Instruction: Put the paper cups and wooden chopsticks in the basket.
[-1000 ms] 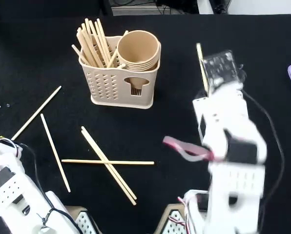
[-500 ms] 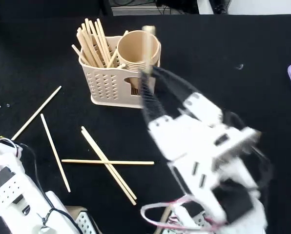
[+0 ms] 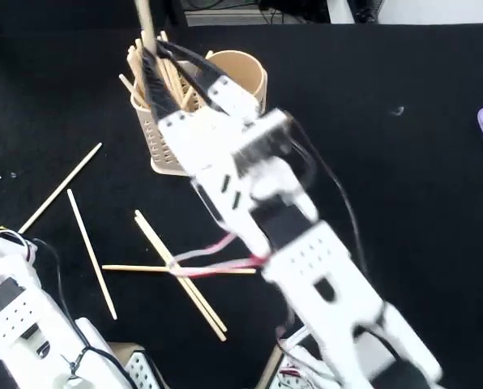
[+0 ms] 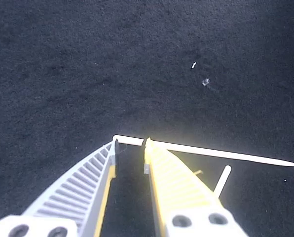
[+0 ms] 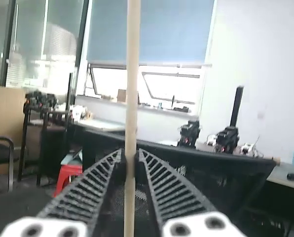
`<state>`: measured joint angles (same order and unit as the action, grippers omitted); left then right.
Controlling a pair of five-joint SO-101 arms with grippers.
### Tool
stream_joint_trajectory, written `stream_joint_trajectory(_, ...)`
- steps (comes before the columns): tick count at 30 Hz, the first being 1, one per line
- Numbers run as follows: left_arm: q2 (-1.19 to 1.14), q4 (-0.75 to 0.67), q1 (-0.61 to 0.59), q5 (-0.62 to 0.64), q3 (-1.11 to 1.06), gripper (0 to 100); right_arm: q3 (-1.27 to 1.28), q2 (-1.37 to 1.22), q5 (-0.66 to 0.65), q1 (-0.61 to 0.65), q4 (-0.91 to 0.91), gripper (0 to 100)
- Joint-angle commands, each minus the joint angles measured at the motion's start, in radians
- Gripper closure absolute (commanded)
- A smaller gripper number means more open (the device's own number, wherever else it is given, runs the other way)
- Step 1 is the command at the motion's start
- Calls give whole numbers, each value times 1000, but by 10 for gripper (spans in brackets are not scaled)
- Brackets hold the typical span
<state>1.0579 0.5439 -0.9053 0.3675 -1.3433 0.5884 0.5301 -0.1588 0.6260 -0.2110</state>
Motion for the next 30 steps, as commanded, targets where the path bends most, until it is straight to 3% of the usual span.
stream_joint_trajectory(1,3,-21,8,2,22,895,-154,-170,6,-17,-26,987)
stream_joint_trajectory(7,3,-21,8,2,22,895,-306,-387,6,-84,-21,987)
stream_joint_trajectory(15,3,-21,8,2,22,894,-239,-421,8,-64,-15,984)
stream_joint_trajectory(22,3,-21,8,2,22,894,-325,-421,14,-60,281,781)
stream_joint_trajectory(30,3,-21,12,2,25,893,-521,-318,14,-54,497,854)
